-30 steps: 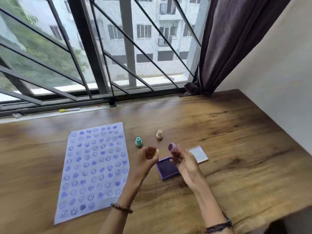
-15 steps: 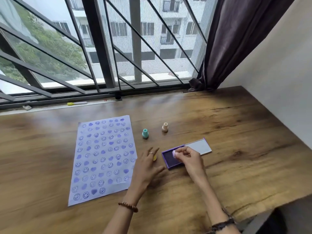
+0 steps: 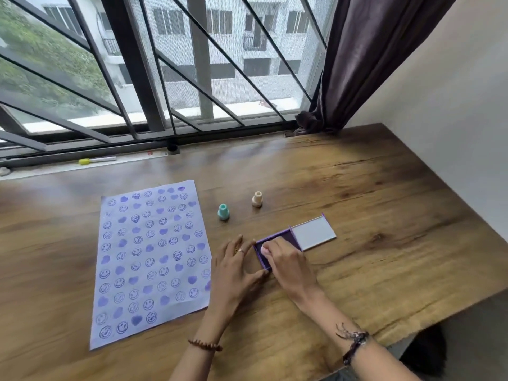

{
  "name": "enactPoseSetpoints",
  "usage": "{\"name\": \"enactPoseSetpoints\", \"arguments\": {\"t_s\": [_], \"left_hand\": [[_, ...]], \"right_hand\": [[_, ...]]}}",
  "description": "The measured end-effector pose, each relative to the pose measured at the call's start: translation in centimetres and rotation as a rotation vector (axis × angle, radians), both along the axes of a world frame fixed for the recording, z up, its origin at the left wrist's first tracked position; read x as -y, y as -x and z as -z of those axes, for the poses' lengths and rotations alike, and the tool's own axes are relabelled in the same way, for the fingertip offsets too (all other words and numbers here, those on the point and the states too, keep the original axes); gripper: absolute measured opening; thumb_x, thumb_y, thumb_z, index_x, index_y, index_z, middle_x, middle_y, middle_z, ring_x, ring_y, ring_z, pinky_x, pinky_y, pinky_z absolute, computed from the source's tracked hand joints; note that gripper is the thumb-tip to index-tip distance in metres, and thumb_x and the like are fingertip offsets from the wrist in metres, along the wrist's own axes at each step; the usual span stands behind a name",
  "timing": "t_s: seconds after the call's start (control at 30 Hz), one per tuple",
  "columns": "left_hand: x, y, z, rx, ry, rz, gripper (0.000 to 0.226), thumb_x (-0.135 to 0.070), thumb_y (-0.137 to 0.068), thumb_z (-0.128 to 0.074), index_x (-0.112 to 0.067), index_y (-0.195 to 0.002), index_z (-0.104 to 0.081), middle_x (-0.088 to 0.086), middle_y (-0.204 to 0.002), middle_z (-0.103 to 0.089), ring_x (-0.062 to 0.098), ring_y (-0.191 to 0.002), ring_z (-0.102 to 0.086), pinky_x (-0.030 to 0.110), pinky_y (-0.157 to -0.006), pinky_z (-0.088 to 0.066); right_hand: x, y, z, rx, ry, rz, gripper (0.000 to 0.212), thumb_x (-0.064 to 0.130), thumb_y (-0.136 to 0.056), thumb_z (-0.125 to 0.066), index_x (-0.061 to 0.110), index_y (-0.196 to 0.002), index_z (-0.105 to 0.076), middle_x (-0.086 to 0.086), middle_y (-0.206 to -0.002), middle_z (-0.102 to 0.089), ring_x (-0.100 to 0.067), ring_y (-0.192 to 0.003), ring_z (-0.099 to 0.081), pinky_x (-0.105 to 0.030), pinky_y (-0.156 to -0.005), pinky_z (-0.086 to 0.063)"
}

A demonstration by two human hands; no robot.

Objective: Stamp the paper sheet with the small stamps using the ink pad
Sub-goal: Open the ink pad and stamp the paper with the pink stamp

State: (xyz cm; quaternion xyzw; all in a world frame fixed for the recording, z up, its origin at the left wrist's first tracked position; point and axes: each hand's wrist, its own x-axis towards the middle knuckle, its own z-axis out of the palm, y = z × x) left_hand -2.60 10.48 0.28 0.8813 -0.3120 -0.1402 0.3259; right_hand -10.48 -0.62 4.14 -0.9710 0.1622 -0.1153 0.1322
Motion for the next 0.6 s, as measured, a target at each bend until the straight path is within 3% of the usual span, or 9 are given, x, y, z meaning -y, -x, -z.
{"name": "enactPoseSetpoints", "arguments": {"t_s": [0.23,0.43,0.6], "left_hand": [[0.0,0.1,0.1,0.013,0.017,-0.007,0.068,-0.049,-0.068,-0.068,-0.038,-0.130,-0.041,-0.009,-0.147,-0.034,0.016,-0.135,-0.026,0.036,-0.110,-0.023],[0.0,0.3,0.0,0.005,0.038,-0.022,0.067,-0.048,-0.067,-0.070,-0.041,-0.127,-0.042,-0.010,-0.146,-0.034,0.013,-0.134,-0.025,0.032,-0.106,-0.019],[-0.3,0.2,-0.5,-0.021,-0.033,0.077,0.073,-0.051,-0.071,-0.066,-0.037,-0.135,-0.032,-0.004,-0.153,-0.021,0.018,-0.139,-0.017,0.035,-0.112,-0.016]], "right_hand": [[1.0,-1.4,-0.9,-0.185,-0.036,-0.057,0.013,0.010,-0.091,-0.049,0.010,-0.099,-0.059,-0.009,-0.100,-0.064,-0.026,-0.090,-0.062,-0.035,-0.074,-0.050],[2.2,-4.5,-3.7,-0.447,-0.121,-0.042,0.017,0.008,-0.083,-0.051,0.001,-0.086,-0.066,-0.021,-0.095,-0.068,-0.037,-0.091,-0.061,-0.037,-0.071,-0.048],[2.5,-5.6,-4.7,-0.605,-0.202,0.021,0.015,0.006,-0.072,-0.056,0.000,-0.079,-0.068,-0.026,-0.090,-0.069,-0.037,-0.084,-0.064,-0.040,-0.073,-0.053]]}}
